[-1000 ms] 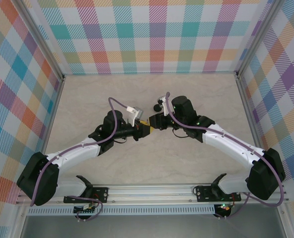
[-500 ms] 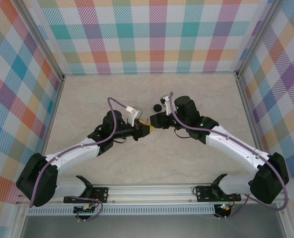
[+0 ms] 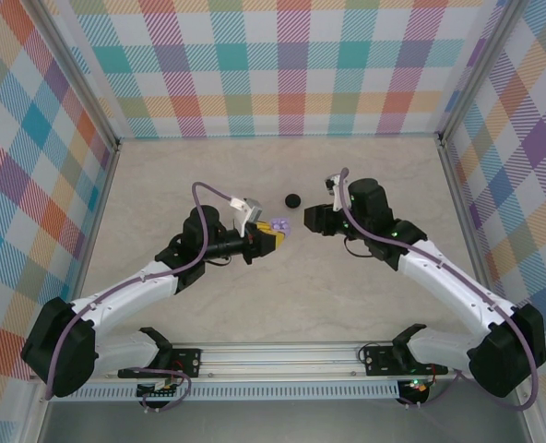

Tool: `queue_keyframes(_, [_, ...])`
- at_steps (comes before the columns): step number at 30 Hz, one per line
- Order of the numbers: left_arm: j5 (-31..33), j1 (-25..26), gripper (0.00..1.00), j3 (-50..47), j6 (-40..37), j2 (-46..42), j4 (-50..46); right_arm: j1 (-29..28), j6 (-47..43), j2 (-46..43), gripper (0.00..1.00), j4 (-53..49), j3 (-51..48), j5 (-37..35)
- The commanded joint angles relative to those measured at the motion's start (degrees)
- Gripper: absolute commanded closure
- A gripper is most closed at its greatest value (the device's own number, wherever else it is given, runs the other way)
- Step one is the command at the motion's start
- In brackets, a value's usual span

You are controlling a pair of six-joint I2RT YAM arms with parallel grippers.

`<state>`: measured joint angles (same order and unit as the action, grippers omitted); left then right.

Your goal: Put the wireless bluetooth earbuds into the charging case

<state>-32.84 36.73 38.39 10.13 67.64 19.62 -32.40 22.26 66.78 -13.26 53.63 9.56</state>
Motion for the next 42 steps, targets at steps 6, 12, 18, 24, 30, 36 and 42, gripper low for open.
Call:
queue_keyframes(6, [-7.37,0.62,0.99,0.93,-3.83,-1.56,2.09,3.46,-0.54,1.81,0.68,-0.1,-1.33,12.07])
queue_keyframes(12, [-9.1,0.79,1.0,0.59,-6.62,-2.77,1.97,3.56,-1.36,3.76,0.73,0.8,-0.91,16.21])
queue_keyframes(18, [-9.63,0.97,1.0,-0.11,-7.88,-3.56,2.43,3.56,-1.78,4.85,0.74,2.9,-1.13,21.33])
queue_keyframes(24, [-10.11,1.23,1.0,-0.3,-7.74,-2.81,3.72,3.57,-1.76,4.6,0.75,5.78,-1.92,26.24])
queue_keyframes(30, [-10.65,1.56,1.0,-0.38,-7.31,-1.82,5.15,3.57,-1.7,4.72,0.75,6.88,-2.08,28.45])
queue_keyframes(36, [-11.0,1.76,1.0,-0.34,-6.97,-1.11,5.87,3.58,-1.0,4.72,0.75,8.75,-2.56,30.93])
queue_keyframes(42, [-11.02,1.77,1.0,-0.77,-6.28,-0.59,6.46,3.62,-0.5,3.76,0.75,10.27,-3.05,32.68])
